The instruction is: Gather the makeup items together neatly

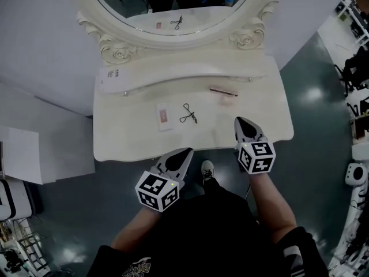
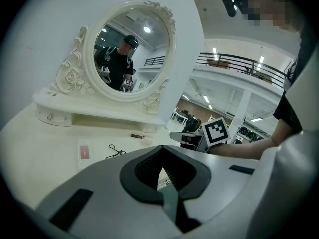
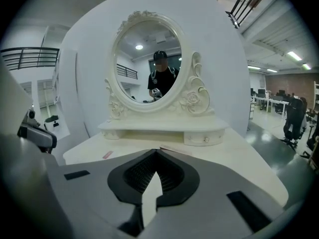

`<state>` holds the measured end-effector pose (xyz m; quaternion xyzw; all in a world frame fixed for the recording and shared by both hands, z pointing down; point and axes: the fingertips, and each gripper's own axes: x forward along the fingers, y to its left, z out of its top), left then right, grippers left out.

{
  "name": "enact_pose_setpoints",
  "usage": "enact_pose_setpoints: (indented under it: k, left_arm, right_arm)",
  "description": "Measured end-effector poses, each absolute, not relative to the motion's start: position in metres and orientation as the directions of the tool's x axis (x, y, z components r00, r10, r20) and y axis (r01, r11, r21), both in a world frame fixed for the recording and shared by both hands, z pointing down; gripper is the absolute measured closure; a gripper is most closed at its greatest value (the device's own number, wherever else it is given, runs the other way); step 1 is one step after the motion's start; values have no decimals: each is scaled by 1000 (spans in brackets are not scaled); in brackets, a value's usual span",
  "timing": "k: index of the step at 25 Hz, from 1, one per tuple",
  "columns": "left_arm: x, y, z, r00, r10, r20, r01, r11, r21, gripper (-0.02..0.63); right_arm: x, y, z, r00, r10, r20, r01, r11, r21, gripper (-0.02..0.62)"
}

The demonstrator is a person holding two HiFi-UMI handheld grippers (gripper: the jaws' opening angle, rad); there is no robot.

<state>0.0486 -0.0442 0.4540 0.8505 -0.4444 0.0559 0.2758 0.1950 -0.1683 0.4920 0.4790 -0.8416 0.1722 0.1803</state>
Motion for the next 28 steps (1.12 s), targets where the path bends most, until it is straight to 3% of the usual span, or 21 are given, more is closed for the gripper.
enact_pose_setpoints:
  k: [23,28]
  left_arm:
    - [75,-70,471,465,-797,386,-856,-291,428,598]
    - [76,-71,476,444,-803,398,-863,-263,432,598]
  right_arm:
    - [194,-237,547,-602,-540,588,-691,721,-46,563]
    - [186,-247,565,-597,-470,650,-576,815,61,482]
